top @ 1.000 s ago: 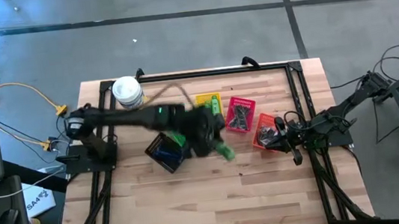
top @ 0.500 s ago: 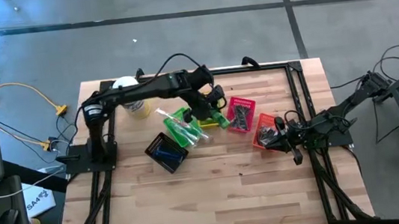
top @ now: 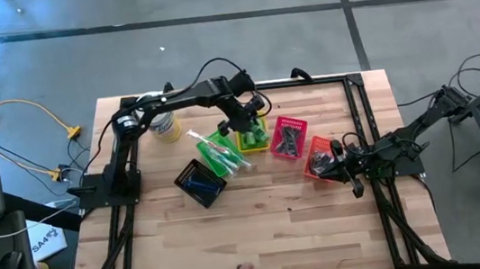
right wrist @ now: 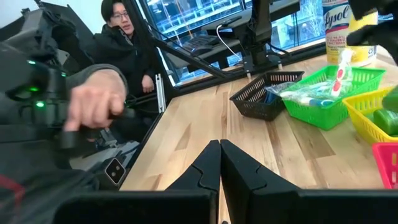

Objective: Pick & Place Travel size toiletries
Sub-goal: Put the green shampoo into the yellow bin, then return to Home Position

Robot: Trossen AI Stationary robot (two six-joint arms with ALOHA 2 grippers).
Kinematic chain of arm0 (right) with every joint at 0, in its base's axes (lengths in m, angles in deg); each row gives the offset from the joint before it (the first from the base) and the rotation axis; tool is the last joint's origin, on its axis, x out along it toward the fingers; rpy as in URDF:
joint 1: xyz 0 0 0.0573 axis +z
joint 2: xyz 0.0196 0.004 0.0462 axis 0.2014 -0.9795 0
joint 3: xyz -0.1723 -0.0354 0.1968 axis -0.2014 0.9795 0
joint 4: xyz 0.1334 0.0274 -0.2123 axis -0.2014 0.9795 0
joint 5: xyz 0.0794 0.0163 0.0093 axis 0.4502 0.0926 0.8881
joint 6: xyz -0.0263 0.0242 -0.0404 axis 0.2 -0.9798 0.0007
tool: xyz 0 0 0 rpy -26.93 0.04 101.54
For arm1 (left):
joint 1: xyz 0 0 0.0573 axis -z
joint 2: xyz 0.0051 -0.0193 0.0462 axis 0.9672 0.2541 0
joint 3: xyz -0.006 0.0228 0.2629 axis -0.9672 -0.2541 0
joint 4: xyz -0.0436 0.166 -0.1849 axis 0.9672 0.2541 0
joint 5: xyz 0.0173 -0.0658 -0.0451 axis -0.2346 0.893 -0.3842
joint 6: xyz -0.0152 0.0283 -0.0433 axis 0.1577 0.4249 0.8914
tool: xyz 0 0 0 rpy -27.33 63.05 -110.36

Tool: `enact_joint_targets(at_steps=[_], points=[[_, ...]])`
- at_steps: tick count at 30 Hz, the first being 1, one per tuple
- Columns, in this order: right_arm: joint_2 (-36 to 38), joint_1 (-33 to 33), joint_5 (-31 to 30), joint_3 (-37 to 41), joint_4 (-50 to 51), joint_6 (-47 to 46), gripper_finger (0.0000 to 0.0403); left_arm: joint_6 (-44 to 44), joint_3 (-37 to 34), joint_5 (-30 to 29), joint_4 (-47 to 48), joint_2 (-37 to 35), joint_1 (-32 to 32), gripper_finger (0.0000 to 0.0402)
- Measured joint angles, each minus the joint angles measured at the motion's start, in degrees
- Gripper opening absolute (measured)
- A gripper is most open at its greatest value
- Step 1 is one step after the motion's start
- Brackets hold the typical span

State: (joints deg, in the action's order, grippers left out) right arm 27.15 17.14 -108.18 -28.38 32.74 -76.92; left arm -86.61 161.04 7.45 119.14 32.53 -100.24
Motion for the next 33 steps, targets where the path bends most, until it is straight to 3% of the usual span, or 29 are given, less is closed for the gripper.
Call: enact_joint_targets(at_steps=[12,24,33], points=[[0.0,0.0,-0.1,0.0,0.0,1.0,0.0002,-1.6,0.1,-0.5,3.4,3.5,-3.9,0.0162],[0.0,0.0,-1.3,0.0,-0.5,0.7,0.0002,8.4,0.1,-4.1,2.2,3.5,-3.6,0.0251],[0.0,0.0,-1.3,0.0,-0.5,0.3,0.0002,11.7,0.0,-4.9,2.8,-2.3,-2.3,0.0261]])
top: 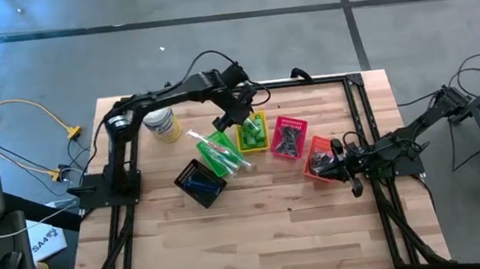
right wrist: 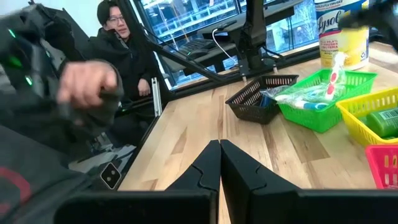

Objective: Pick & Place Travel size toiletries
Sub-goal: Return to Home Position

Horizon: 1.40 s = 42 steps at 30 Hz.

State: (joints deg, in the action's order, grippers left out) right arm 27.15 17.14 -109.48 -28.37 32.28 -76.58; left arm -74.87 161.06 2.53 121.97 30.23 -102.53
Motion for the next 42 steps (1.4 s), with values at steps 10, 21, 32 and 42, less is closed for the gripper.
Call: enact_joint_targets(at_steps=[10,21,32,42], points=[[0.0,0.0,-5.3,0.0,0.5,4.9,0.0002,25.4,0.0,5.2,4.8,-21.8,3.5,0.0192],[8.3,-0.1,-16.8,0.0,12.5,13.4,0.0002,47.5,-30.8,18.5,-14.2,-53.1,4.1,0.0005],[20.7,0.0,-17.0,-1.7,20.5,12.8,0.0002,64.4,-74.3,18.3,-51.2,-76.4,0.9,0.0000],[20.7,0.0,-20.6,-1.5,23.3,10.1,0.0002,66.3,-89.9,17.5,-58.8,-83.6,1.0,0.0000]])
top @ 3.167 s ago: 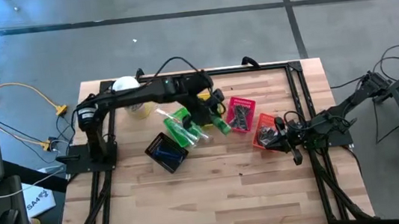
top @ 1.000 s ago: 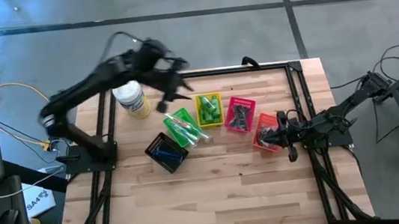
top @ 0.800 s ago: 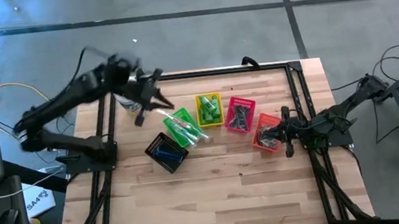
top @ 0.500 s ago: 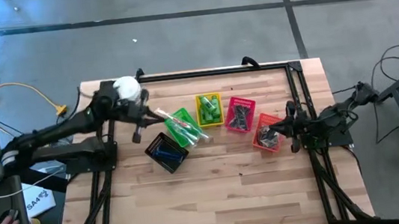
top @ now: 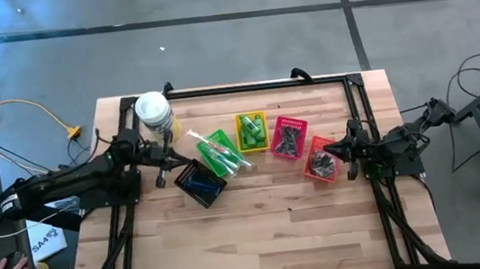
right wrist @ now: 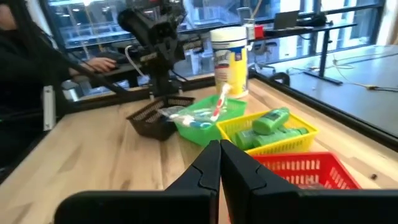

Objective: Pick & Place Travel size toiletries
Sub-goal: Return to Home Position

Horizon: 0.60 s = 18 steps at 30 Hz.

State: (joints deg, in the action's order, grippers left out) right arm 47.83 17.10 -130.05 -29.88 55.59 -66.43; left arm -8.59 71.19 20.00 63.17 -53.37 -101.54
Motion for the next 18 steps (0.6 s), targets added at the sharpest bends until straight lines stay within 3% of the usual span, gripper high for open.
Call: enact_joint_targets(at_steps=[5,15,18], points=[[0.0,0.0,-1.7,1.5,-1.1,-0.5,0.0002,1.1,-8.5,-2.1,-10.2,0.3,0.0,0.0000],[-0.3,0.0,-2.0,2.7,-3.6,0.3,0.0003,1.5,-8.7,-5.7,-8.6,0.2,0.0,0.0000],[-0.3,0.0,-1.8,2.7,-4.0,1.3,0.0003,2.0,-8.4,-3.7,-8.3,0.2,0.0,0.0000]])
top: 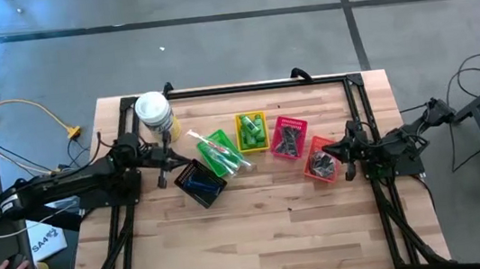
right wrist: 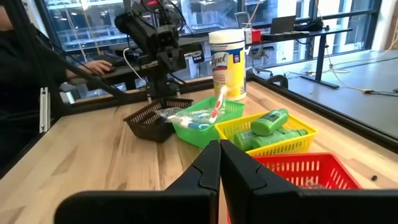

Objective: Pick & Place Travel size toiletries
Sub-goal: Return to Home Position

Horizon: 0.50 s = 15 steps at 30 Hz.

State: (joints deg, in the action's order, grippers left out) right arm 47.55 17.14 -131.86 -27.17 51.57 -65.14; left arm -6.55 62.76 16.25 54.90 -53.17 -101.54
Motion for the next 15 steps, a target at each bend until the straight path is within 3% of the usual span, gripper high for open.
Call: enact_joint_targets(at_steps=[15], points=[[0.0,0.0,0.1,0.0,0.4,-0.9,0.0003,-0.4,0.8,0.5,2.7,0.1,0.0,0.0000]])
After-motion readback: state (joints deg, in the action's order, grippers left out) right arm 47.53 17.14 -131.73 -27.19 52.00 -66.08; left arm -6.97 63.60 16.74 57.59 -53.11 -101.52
